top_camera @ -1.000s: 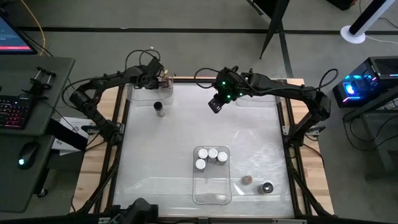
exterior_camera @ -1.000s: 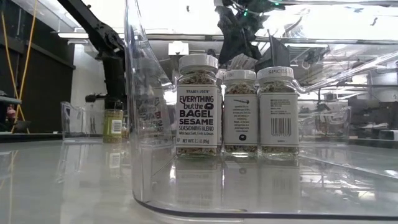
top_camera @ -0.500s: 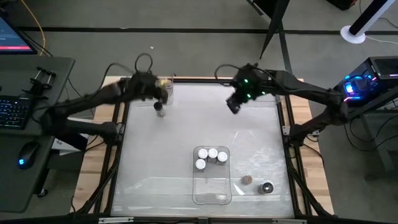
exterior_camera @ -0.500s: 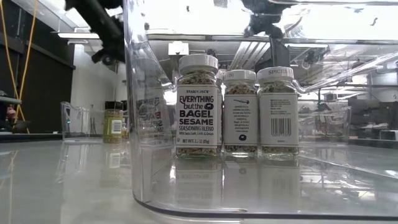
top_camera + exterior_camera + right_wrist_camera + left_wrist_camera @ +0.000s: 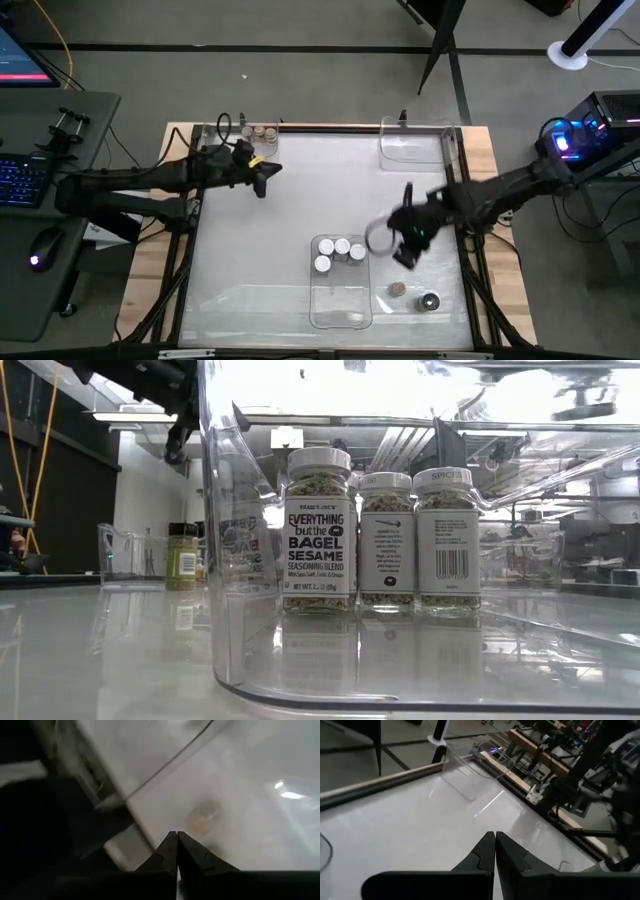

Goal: Sort spices by type
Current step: Put the brown seasoning bottle into the top left transparent bin

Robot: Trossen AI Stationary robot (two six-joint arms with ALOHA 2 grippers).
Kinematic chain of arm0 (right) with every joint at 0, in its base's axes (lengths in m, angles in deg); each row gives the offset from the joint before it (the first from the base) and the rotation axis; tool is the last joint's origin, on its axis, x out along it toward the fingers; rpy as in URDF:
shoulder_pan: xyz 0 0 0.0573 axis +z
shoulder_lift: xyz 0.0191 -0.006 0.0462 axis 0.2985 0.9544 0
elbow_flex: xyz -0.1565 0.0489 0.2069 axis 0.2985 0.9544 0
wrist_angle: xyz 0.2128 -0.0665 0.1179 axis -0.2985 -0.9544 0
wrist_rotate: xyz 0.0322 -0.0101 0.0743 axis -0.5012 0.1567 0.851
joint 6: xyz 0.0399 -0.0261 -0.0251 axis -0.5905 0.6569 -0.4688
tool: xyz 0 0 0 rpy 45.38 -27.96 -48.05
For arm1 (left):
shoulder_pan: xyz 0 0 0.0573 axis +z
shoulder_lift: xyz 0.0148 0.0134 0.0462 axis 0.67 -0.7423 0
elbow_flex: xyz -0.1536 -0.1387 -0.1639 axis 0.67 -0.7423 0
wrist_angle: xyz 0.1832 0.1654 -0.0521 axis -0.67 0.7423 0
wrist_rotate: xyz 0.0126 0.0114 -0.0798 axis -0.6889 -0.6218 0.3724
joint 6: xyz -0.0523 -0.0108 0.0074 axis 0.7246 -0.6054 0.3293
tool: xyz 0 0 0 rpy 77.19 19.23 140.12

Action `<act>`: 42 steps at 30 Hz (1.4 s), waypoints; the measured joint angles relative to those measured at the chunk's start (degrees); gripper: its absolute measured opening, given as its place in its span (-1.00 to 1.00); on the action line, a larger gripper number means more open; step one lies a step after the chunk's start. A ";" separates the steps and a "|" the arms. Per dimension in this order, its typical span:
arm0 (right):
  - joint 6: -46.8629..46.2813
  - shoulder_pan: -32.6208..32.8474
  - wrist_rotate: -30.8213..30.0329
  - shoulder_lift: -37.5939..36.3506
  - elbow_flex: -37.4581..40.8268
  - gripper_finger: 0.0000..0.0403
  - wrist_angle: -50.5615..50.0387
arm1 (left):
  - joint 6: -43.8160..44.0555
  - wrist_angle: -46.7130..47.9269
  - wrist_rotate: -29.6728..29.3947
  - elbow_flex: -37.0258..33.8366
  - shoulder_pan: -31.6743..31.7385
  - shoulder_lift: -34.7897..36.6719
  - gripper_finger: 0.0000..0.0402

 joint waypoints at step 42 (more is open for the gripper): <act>5.23 -11.03 -16.31 4.71 18.37 -1.00 7.82 | -5.48 -10.59 4.44 0.07 3.03 0.00 -1.00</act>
